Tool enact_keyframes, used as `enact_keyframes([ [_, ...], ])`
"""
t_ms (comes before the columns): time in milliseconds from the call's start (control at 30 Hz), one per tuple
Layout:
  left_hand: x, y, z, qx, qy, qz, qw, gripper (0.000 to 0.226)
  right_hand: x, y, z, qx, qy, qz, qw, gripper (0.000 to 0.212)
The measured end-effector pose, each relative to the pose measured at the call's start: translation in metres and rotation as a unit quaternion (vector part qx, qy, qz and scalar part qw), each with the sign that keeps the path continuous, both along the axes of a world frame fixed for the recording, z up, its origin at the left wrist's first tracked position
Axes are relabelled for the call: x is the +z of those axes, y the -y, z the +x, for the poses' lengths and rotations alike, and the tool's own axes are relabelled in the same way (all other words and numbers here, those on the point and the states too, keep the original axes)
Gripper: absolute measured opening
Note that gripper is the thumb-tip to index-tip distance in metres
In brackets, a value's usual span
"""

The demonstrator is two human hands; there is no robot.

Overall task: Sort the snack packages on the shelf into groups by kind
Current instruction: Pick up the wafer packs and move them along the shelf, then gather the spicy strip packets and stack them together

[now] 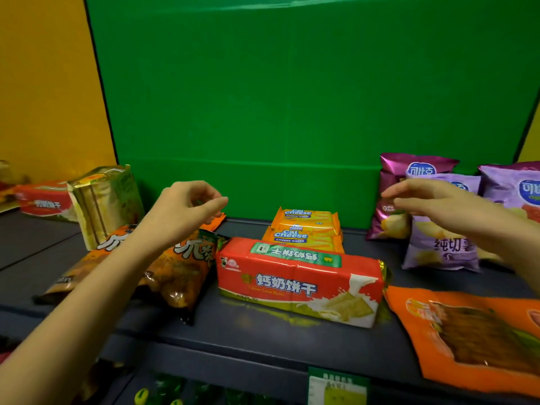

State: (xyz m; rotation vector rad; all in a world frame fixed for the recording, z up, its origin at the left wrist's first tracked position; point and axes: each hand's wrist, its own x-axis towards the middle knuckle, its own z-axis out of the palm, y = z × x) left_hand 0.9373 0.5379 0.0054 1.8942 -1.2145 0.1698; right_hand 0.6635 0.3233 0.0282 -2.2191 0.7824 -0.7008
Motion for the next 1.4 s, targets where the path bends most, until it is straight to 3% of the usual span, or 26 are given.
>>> enact_keyframes([
  [100, -0.009, -0.025, -0.016, -0.020, -0.019, -0.072, 0.997, 0.016, -0.003, -0.010, -0.039, -0.006, 0.023, 0.006, 1.000, 0.006],
  [200, -0.019, -0.044, -0.035, -0.065, -0.021, -0.121, 0.990, 0.018, -0.012, -0.020, -0.077, -0.035, 0.032, -0.001, 0.999, 0.072],
  [267, -0.026, -0.051, -0.049, -0.108, -0.034, -0.129, 0.985, 0.026, -0.023, -0.025, -0.102, -0.073, 0.050, 0.009, 0.996, 0.085],
  [333, -0.037, -0.053, -0.065, -0.151, -0.049, -0.119, 0.980, 0.034, -0.035, -0.036, -0.122, -0.115, 0.050, 0.022, 0.992, 0.077],
  [400, -0.047, -0.050, -0.083, -0.200, -0.057, -0.101, 0.973, 0.032, -0.046, -0.047, -0.138, -0.170, 0.039, 0.024, 0.984, 0.039],
  [433, -0.053, -0.048, -0.093, -0.225, -0.061, -0.091, 0.968, 0.030, -0.052, -0.051, -0.144, -0.213, 0.022, 0.015, 0.977, 0.030],
  [467, -0.057, -0.044, -0.102, -0.246, -0.062, -0.082, 0.964, 0.029, -0.056, -0.054, -0.150, -0.262, -0.015, -0.001, 0.965, 0.036],
  [600, -0.070, -0.024, -0.139, -0.298, -0.055, -0.051, 0.952, 0.032, -0.070, -0.066, -0.163, -0.398, -0.228, -0.038, 0.888, 0.082],
  [700, -0.075, -0.008, -0.161, -0.325, -0.039, -0.001, 0.945, 0.038, -0.084, -0.063, -0.168, -0.427, -0.287, 0.019, 0.857, 0.110],
  [767, -0.078, 0.004, -0.172, -0.320, -0.025, 0.019, 0.947, 0.032, -0.091, -0.057, -0.169, -0.421, -0.301, 0.058, 0.854, 0.107],
  [833, -0.081, 0.015, -0.181, -0.306, -0.009, 0.011, 0.952, 0.015, -0.095, -0.053, -0.173, -0.423, -0.267, 0.055, 0.864, 0.071],
  [1000, -0.081, 0.032, -0.209, -0.311, 0.008, -0.025, 0.950, 0.002, -0.101, -0.047, -0.180, -0.419, -0.145, -0.018, 0.896, 0.029],
  [1133, -0.072, 0.054, -0.229, -0.305, 0.029, -0.059, 0.950, 0.023, -0.101, -0.053, -0.191, -0.367, 0.008, -0.097, 0.925, 0.011],
  [1200, -0.066, 0.076, -0.235, -0.287, 0.052, -0.033, 0.956, 0.039, -0.101, -0.058, -0.198, -0.320, 0.098, -0.071, 0.940, 0.006],
  [1267, -0.057, 0.098, -0.240, -0.279, 0.041, 0.032, 0.959, 0.059, -0.096, -0.066, -0.205, -0.279, 0.195, -0.033, 0.940, 0.019],
  [1333, -0.044, 0.112, -0.243, -0.293, -0.023, 0.081, 0.952, 0.080, -0.089, -0.070, -0.212, -0.247, 0.263, -0.005, 0.933, 0.041],
  [1400, -0.029, 0.116, -0.245, -0.334, -0.120, 0.148, 0.923, 0.075, -0.075, -0.076, -0.215, -0.224, 0.285, -0.004, 0.932, 0.025],
])
